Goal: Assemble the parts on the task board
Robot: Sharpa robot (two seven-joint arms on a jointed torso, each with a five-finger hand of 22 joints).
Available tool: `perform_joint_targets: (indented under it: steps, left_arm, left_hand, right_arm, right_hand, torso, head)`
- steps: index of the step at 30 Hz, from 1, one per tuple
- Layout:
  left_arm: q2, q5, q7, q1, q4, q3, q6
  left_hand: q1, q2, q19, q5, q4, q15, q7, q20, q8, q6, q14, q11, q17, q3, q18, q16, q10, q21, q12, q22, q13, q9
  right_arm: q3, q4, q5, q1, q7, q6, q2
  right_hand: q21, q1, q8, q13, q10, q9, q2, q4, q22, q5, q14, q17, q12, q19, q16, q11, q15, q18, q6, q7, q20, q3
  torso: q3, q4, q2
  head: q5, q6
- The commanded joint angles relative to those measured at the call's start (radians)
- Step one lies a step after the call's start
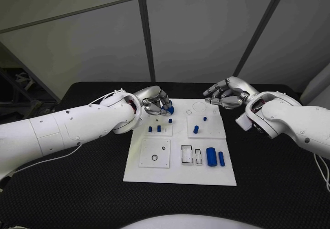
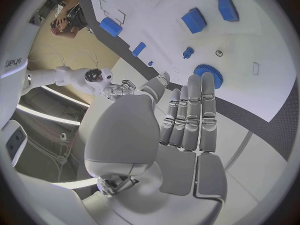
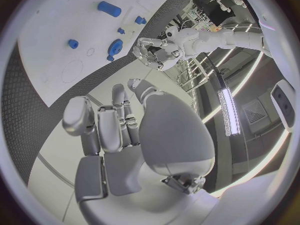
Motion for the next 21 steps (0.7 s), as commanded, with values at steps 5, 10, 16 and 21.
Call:
perform_joint_targets:
  steps: [5, 10, 16, 21]
  left_arm:
    - [0.042, -0.241, 0.054, 0.0, -0.046, -0.02, 0.028]
    - [0.066, -0.284, 0.048, 0.0, -0.072, -0.03, 0.05]
    - [0.091, -0.308, 0.036, 0.0, -0.099, -0.035, 0.085]
    - [0.104, -0.313, 0.028, 0.0, -0.114, -0.038, 0.105]
  left_hand:
    - [-0.006, -0.016, 0.037, 0.0, -0.003, -0.007, -0.012, -0.008, -0.038, 0.042, 0.027, -0.005, 0.009, 0.009, -0.002, 0.087, 0.033, 0.032, -0.021, 0.023, -0.043, -0.029]
    - [-0.008, -0.018, 0.046, 0.0, -0.004, -0.008, -0.013, -0.01, -0.059, 0.058, 0.027, -0.006, 0.018, 0.012, -0.003, 0.143, 0.04, 0.051, -0.031, 0.042, -0.063, -0.044]
    - [-0.013, -0.02, 0.064, -0.001, -0.003, -0.009, -0.012, -0.013, -0.082, 0.078, 0.042, -0.007, 0.038, 0.014, -0.003, 0.243, 0.049, 0.09, -0.041, 0.078, -0.086, -0.057]
    - [-0.014, -0.019, 0.068, -0.001, -0.002, -0.009, -0.011, -0.013, -0.091, 0.087, 0.063, -0.006, 0.086, 0.018, -0.003, 0.315, 0.052, 0.11, -0.045, 0.098, -0.094, -0.059]
  right_arm:
    - [0.001, 0.001, -0.021, 0.002, 0.026, -0.008, 0.003]
    - [0.001, 0.002, -0.025, 0.002, 0.027, -0.01, 0.004]
    - [0.001, 0.003, -0.027, 0.002, 0.026, -0.01, 0.005]
    - [0.001, 0.002, -0.027, 0.002, 0.026, -0.011, 0.006]
  right_hand:
    - [-0.03, 0.003, -0.007, -0.06, 0.02, -0.002, -0.02, 0.0, -0.034, 0.003, 0.004, -0.048, -0.06, -0.02, -0.046, -0.001, -0.008, 0.017, 0.008, -0.001, -0.002, 0.013]
    - [-0.034, 0.001, -0.009, -0.068, 0.021, -0.003, -0.022, 0.001, -0.037, 0.003, 0.004, -0.052, -0.068, -0.021, -0.05, -0.001, -0.008, 0.017, 0.005, 0.0, -0.003, 0.014]
    - [-0.037, 0.0, -0.012, -0.077, 0.021, -0.003, -0.024, 0.001, -0.04, 0.002, 0.004, -0.055, -0.076, -0.022, -0.054, 0.0, -0.007, 0.018, 0.004, 0.001, -0.002, 0.015]
    - [-0.04, 0.0, -0.014, -0.088, 0.019, -0.003, -0.025, 0.002, -0.043, 0.003, 0.004, -0.057, -0.088, -0.023, -0.057, 0.001, -0.007, 0.018, 0.001, 0.002, -0.002, 0.016]
  torso:
    - [0.0001, -0.0007, -0.001]
    - [0.0003, 0.0001, 0.0]
    - [0.0007, -0.0013, 0.0]
    - [0.0001, 0.0001, 0.0]
  head:
    - [-0.002, 0.001]
    - [-0.006, 0.003]
    - [-0.007, -0.001]
    - [-0.008, -0.002]
